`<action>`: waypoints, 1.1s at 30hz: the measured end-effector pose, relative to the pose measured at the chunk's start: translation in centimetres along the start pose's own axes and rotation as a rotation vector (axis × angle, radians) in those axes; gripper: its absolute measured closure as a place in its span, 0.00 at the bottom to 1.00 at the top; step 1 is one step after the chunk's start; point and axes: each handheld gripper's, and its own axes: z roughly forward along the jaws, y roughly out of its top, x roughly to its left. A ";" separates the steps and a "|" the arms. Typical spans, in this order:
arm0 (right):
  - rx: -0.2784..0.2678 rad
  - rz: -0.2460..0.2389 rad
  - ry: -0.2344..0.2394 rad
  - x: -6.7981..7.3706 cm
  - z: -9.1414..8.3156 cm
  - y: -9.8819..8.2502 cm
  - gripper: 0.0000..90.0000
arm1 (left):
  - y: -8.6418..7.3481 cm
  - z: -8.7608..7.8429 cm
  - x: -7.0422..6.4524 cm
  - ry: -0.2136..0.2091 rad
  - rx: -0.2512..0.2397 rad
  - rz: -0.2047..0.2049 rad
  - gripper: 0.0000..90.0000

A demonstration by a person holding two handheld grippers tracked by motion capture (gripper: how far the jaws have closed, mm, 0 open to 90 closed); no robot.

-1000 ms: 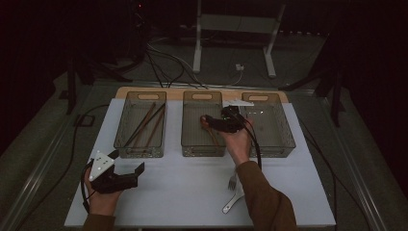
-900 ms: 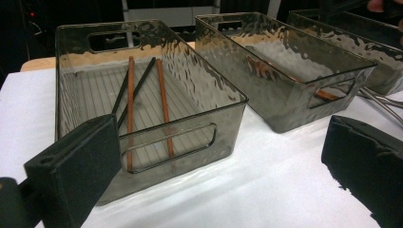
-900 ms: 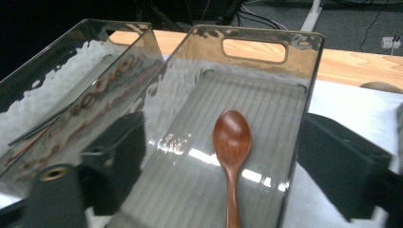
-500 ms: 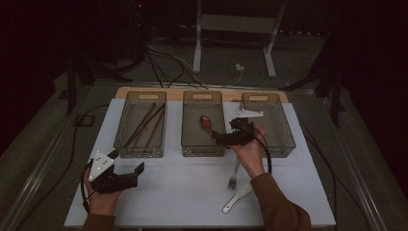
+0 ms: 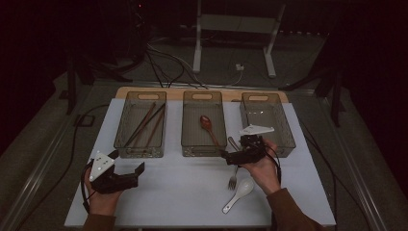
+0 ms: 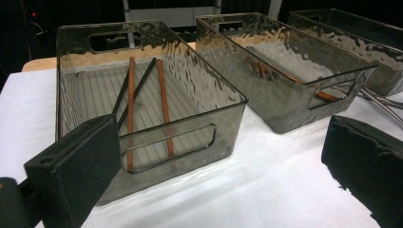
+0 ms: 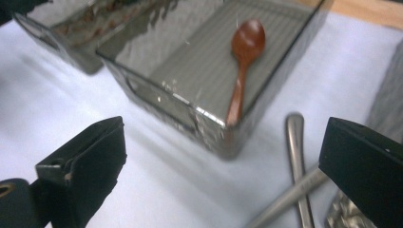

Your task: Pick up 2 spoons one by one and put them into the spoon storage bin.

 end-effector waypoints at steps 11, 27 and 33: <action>0.045 0.019 -0.003 -1.4 -1.8 -3.7 0.02 | 0.0 0.1 -0.2 -0.002 0.005 0.004 0.01; 0.112 0.057 0.014 -2.2 -2.6 -8.0 0.05 | 0.1 0.2 -0.3 -0.001 0.005 0.006 0.01; 0.137 0.062 0.015 -2.3 -2.7 -9.0 0.07 | 0.1 0.1 -0.3 -0.001 0.005 0.006 0.01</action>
